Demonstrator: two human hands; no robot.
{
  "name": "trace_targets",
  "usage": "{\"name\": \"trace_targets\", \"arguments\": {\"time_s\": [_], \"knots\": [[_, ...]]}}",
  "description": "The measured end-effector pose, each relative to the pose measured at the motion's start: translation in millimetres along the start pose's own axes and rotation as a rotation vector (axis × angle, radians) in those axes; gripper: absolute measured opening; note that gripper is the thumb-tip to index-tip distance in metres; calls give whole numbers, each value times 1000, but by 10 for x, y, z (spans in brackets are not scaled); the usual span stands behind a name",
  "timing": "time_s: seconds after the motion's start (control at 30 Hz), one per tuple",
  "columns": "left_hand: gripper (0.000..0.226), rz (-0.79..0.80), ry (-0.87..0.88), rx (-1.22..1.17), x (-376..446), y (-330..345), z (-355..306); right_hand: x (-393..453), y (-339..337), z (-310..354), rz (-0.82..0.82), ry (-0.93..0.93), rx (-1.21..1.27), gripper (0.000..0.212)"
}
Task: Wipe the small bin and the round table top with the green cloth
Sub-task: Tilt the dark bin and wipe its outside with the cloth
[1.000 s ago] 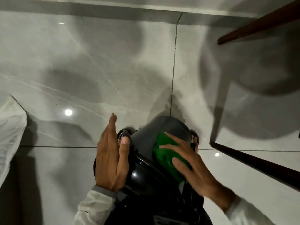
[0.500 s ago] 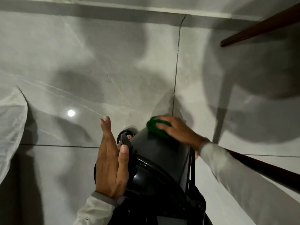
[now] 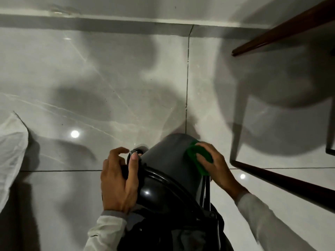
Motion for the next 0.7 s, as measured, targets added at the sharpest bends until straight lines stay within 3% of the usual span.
{"name": "trace_targets", "arguments": {"time_s": [0.1, 0.2, 0.3, 0.37, 0.43, 0.53, 0.63, 0.7], "knots": [[52, 44, -7, 46, 121, 18, -63, 168, -137, -332, -32, 279, -3, 36], [71, 84, -51, 31, 201, -23, -92, 72, -140, -40, -22, 186, -27, 35], [84, 92, -125, 24, 289, -36, -132, -222, -155, 370, 90, 51, 26, 35], [82, 109, -194, 22, 356, -52, -158, -319, -217, 571, 101, 36, 275, 25], [78, 103, -229, -15, 472, -111, -413, -387, -579, 863, 4, -54, 541, 18], [68, 92, -354, -39, 612, -136, -358, -286, -792, 1095, -142, -84, 942, 32], [70, 84, -483, -76, 769, -127, -339, -180, -912, 1325, -164, -146, 1251, 51], [65, 38, -507, -106, 972, -259, -503, -199, -1015, 1590, -144, -234, 1352, 42]]}}
Point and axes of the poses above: each hand's wrist, its own x-axis towards the middle knuckle, its own y-axis out of the palm, z = x × y, the point moved 8 cm from there along x, towards the middle knuckle, and after that the axes turned 13 degrees about z, right-handed, at the moved point
